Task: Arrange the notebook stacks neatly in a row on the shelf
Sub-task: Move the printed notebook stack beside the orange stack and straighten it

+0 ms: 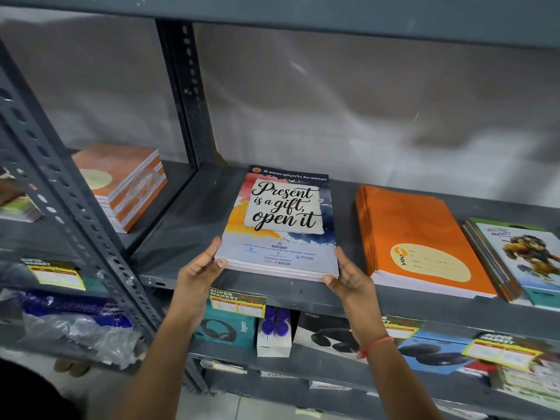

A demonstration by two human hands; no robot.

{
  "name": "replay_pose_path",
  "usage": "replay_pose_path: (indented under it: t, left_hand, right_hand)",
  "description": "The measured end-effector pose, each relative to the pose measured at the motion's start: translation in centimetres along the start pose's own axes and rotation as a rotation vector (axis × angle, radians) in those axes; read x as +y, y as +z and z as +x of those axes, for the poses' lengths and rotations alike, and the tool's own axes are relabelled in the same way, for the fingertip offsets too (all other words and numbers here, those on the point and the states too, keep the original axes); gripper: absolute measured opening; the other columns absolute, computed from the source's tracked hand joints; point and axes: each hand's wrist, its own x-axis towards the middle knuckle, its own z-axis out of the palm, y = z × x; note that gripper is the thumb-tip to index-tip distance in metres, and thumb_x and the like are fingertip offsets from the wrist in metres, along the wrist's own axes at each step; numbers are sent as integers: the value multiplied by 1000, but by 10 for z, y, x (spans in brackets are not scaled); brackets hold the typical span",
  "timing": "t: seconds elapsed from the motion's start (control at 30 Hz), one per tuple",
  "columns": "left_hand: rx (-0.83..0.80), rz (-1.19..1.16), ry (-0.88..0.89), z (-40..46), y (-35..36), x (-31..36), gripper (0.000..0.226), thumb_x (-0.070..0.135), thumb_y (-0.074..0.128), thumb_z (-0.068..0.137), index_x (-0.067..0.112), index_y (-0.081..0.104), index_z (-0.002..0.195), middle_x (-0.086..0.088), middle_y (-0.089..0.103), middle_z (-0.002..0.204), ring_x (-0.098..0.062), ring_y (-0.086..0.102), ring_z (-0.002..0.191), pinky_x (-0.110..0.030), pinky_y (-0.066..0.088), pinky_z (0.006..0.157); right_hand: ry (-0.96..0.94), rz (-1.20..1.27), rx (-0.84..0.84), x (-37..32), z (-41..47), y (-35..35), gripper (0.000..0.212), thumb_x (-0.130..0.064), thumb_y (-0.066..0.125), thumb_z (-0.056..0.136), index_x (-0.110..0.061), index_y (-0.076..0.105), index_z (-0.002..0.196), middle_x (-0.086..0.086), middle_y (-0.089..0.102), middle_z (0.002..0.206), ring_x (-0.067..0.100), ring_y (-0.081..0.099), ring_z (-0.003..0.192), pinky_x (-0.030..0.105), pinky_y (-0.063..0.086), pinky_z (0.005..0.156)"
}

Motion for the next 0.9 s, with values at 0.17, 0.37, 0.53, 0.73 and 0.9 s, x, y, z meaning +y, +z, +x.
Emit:
replay_pose_path:
  t: [0.17, 0.37, 0.53, 0.73, 0.9]
  left_hand:
    - [-51, 64, -7, 0, 0, -2, 53, 3, 45, 90, 11, 33, 141, 12, 37, 140, -2, 33, 128, -20, 22, 105]
    - [-28, 66, 25, -1, 2, -2, 50, 10, 45, 92, 13, 34, 141, 12, 36, 143, -2, 31, 130, -20, 23, 105]
    - [40, 48, 55, -1, 6, -1, 47, 6, 47, 91, 8, 40, 137, 1, 44, 142, -4, 42, 125, -20, 30, 104]
    - [25, 60, 37, -2, 7, -2, 49, 8, 47, 91, 11, 36, 139, 8, 46, 134, 5, 48, 112, -2, 42, 82]
    - [52, 48, 58, -5, 15, 1, 51, 8, 44, 92, 13, 31, 141, 11, 41, 135, -1, 37, 122, -16, 28, 101]
  right_hand:
    - [-1, -10, -20, 0, -1, -1, 63, 7, 53, 86, -13, 33, 143, -4, 51, 135, -3, 53, 110, -2, 41, 82]
    - [1, -16, 8, 1, -1, 2, 62, 5, 54, 86, -13, 34, 142, 1, 49, 141, 3, 50, 116, 1, 38, 88]
    - [3, -19, 37, -1, -1, 7, 61, 1, 55, 86, -16, 36, 141, -2, 52, 138, 2, 46, 118, 15, 34, 101]
    - [9, -24, 32, -4, -3, 5, 60, -2, 56, 87, -16, 36, 141, -9, 51, 130, 3, 47, 117, 6, 31, 95]
    - [12, -22, 61, -5, -4, 9, 58, -4, 55, 88, -17, 36, 141, -13, 49, 126, 4, 45, 118, 5, 30, 92]
